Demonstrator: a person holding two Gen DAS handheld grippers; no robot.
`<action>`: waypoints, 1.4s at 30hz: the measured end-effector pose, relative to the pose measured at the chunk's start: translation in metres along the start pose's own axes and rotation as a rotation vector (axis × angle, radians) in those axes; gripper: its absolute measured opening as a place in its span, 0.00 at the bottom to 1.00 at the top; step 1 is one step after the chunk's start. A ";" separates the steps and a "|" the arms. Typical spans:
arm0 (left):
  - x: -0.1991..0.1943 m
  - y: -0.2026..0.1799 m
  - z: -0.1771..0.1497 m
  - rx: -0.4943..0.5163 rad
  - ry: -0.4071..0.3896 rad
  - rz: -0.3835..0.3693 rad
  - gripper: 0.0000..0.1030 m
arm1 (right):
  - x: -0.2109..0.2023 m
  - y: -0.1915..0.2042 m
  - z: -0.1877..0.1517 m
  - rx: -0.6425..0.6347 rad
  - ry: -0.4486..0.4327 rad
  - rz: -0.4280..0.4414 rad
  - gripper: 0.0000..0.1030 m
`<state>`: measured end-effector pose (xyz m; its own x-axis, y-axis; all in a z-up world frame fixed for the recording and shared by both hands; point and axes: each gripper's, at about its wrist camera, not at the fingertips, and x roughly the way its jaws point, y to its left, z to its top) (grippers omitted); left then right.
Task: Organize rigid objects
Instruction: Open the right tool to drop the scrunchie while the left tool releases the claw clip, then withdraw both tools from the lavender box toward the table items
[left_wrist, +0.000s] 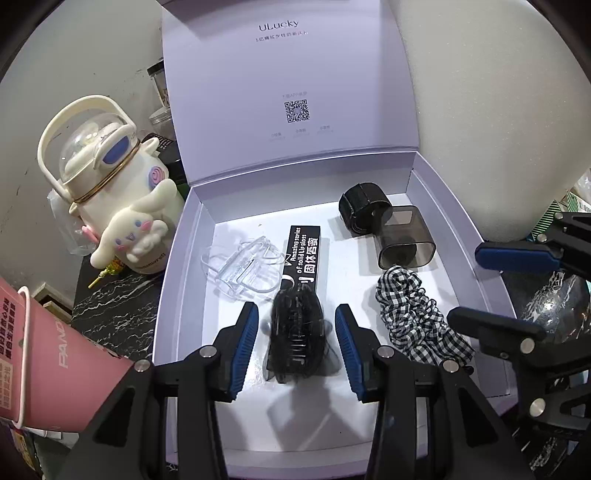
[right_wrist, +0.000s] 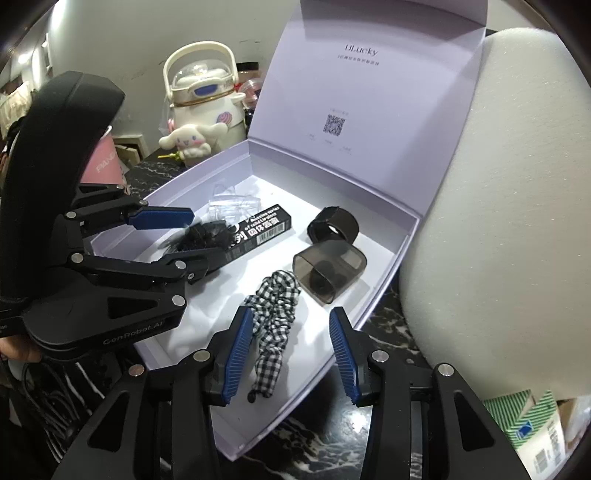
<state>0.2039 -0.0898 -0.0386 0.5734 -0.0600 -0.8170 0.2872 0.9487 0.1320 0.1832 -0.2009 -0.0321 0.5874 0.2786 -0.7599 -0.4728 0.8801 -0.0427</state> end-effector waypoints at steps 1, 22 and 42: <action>0.000 0.000 0.000 0.000 -0.001 0.004 0.41 | -0.002 0.000 0.000 -0.001 -0.003 -0.002 0.42; -0.062 0.003 0.001 -0.031 -0.100 0.011 0.42 | -0.067 0.007 -0.003 -0.011 -0.122 -0.050 0.43; -0.157 0.007 -0.037 -0.062 -0.235 0.031 0.42 | -0.155 0.049 -0.033 -0.067 -0.263 -0.094 0.61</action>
<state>0.0870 -0.0625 0.0696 0.7459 -0.0943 -0.6594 0.2231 0.9681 0.1140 0.0478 -0.2133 0.0622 0.7770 0.2946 -0.5564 -0.4453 0.8819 -0.1549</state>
